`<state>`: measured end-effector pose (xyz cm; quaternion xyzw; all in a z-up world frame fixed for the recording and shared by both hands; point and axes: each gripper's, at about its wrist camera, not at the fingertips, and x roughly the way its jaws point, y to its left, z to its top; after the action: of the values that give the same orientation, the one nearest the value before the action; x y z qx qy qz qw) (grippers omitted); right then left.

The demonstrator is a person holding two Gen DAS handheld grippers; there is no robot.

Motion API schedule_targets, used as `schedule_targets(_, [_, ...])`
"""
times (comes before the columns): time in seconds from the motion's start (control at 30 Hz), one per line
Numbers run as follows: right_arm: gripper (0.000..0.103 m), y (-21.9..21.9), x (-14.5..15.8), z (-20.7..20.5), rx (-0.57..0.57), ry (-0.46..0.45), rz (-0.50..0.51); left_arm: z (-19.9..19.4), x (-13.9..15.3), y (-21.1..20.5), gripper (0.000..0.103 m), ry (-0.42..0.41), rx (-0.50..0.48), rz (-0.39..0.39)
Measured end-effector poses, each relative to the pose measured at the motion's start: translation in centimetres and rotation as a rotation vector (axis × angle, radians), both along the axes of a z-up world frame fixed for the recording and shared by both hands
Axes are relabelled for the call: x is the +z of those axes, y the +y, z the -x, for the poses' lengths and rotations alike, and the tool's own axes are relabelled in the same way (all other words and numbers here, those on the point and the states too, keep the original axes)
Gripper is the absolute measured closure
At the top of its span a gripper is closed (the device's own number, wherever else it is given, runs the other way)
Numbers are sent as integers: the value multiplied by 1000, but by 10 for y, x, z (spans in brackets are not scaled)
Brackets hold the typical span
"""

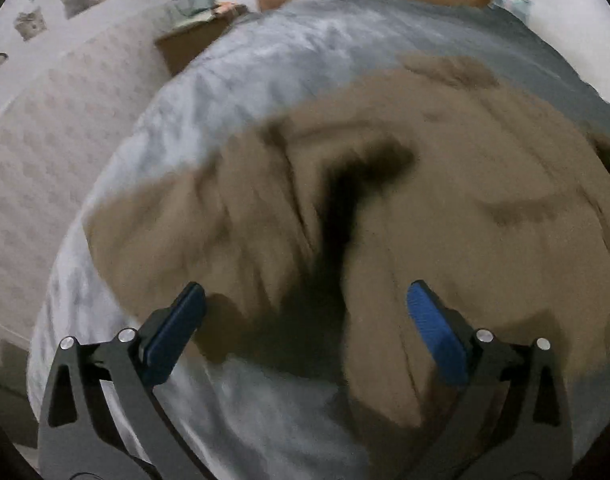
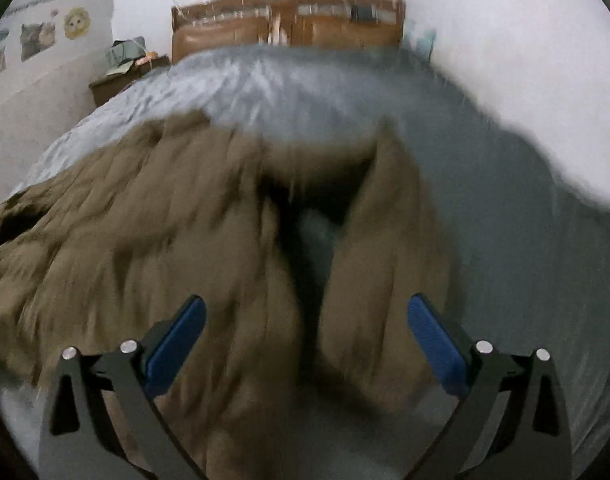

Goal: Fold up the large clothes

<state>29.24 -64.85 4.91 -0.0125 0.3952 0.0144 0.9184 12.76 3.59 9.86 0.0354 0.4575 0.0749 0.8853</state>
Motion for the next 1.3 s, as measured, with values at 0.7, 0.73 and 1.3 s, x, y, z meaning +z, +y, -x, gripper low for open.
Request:
schedule_targets(0.7, [83,38,-32,47,143,121,-124,7,-45,-49,97,140,-218,53])
schedule_targets(0.73, [84,37,-26,52,149,115,-128,14,-37,-44,98,130,-211,81])
schedule_targets(1.3, [9,37,58,105,64,-139,-113,56,-25,71,6,33,196,28])
